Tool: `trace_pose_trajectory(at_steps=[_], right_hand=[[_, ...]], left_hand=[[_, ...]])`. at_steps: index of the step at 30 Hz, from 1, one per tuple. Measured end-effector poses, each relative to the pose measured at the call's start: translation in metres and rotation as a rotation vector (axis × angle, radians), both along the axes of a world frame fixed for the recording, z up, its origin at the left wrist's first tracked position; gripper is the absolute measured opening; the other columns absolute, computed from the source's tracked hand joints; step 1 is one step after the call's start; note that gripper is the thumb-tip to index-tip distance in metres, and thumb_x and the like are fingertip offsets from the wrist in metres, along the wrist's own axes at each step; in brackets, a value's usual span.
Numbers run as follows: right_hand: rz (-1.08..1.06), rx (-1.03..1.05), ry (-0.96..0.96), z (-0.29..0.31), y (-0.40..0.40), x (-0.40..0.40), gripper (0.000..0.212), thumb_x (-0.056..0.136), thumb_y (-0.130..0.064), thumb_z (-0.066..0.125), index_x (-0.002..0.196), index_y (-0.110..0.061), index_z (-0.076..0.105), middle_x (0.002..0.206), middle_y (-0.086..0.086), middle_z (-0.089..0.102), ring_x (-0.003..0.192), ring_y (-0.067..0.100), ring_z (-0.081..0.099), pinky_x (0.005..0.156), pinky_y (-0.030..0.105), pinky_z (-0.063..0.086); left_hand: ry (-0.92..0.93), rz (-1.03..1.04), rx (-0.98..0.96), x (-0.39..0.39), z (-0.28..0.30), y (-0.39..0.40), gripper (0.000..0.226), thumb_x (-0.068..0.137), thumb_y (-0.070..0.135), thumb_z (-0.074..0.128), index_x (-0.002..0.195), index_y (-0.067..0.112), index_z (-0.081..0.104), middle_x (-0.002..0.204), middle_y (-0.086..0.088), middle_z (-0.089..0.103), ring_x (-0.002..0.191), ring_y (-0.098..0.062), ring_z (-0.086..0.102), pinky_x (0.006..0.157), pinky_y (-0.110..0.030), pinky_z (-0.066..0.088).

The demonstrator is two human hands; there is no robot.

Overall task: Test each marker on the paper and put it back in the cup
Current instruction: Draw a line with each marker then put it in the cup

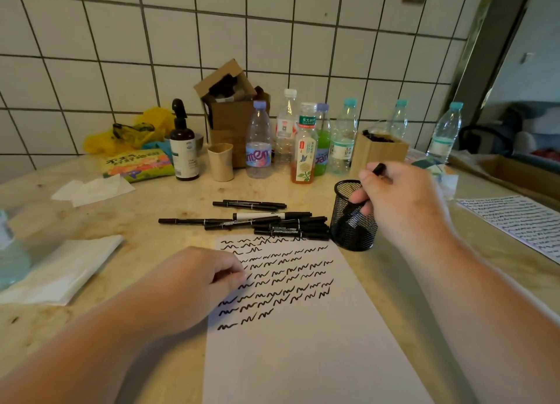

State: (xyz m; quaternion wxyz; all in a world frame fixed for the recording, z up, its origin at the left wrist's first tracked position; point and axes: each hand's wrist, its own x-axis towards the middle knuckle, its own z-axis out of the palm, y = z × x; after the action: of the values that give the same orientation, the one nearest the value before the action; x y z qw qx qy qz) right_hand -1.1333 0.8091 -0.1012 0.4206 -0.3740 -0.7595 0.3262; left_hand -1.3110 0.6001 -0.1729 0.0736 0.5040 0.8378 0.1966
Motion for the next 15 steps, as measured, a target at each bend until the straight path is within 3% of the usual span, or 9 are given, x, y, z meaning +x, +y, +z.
trace_pose_trajectory(at_steps=[3, 5, 7, 9, 11, 15], right_hand=[[0.044, 0.061, 0.042, -0.003, -0.008, 0.002, 0.041, 0.100, -0.029, 0.058, 0.140, -0.028, 0.051, 0.080, -0.009, 0.075, 0.067, 0.007, 0.069, 0.058, 0.021, 0.052], [0.110, 0.161, 0.028, -0.006, -0.019, 0.005, 0.043, 0.099, -0.025, 0.058, 0.141, -0.029, 0.049, 0.082, -0.010, 0.074, 0.066, 0.008, 0.070, 0.054, 0.015, 0.052], [0.219, 0.253, -0.137, -0.011, -0.029, 0.000, 0.032, 0.099, -0.024, 0.058, 0.130, -0.031, 0.059, 0.085, -0.013, 0.073, 0.069, 0.000, 0.067, 0.054, 0.011, 0.049], [0.298, 0.292, -0.424, -0.019, -0.032, -0.012, 0.020, 0.099, -0.026, 0.058, 0.114, -0.032, 0.070, 0.091, -0.015, 0.070, 0.080, 0.000, 0.063, 0.062, 0.016, 0.046], [0.324, 0.297, -0.630, -0.027, -0.027, -0.025, 0.019, 0.098, -0.024, 0.057, 0.108, -0.028, 0.073, 0.104, -0.009, 0.068, 0.094, 0.010, 0.062, 0.078, 0.026, 0.049], [0.300, 0.401, -0.771, -0.044, -0.014, -0.044, 0.032, 0.096, -0.011, 0.056, 0.125, -0.022, 0.065, 0.125, -0.003, 0.059, 0.116, 0.017, 0.052, 0.100, 0.028, 0.041]], left_hand=[[-0.004, 0.003, -0.001, 0.000, 0.000, 0.000, 0.017, 0.094, 0.052, 0.054, 0.098, 0.045, 0.069, 0.081, 0.030, 0.068, 0.074, 0.007, 0.062, 0.065, -0.015, 0.050], [-0.002, -0.001, -0.012, 0.001, 0.000, 0.000, 0.018, 0.095, 0.051, 0.053, 0.098, 0.044, 0.069, 0.081, 0.029, 0.068, 0.075, 0.006, 0.062, 0.065, -0.015, 0.049], [0.010, -0.005, -0.025, 0.001, 0.000, 0.001, 0.018, 0.095, 0.050, 0.053, 0.098, 0.043, 0.069, 0.081, 0.028, 0.068, 0.075, 0.006, 0.061, 0.064, -0.015, 0.048], [0.015, 0.001, -0.035, 0.002, 0.000, 0.002, 0.019, 0.096, 0.050, 0.053, 0.098, 0.041, 0.069, 0.082, 0.024, 0.069, 0.076, 0.003, 0.062, 0.069, -0.017, 0.051], [0.012, 0.001, -0.046, 0.003, 0.002, 0.002, 0.019, 0.096, 0.048, 0.052, 0.099, 0.040, 0.069, 0.085, 0.023, 0.069, 0.078, 0.002, 0.062, 0.073, -0.018, 0.052], [0.010, -0.013, -0.047, 0.002, 0.005, 0.001, 0.017, 0.096, 0.045, 0.053, 0.102, 0.040, 0.069, 0.087, 0.025, 0.066, 0.080, 0.004, 0.059, 0.067, -0.011, 0.045]])
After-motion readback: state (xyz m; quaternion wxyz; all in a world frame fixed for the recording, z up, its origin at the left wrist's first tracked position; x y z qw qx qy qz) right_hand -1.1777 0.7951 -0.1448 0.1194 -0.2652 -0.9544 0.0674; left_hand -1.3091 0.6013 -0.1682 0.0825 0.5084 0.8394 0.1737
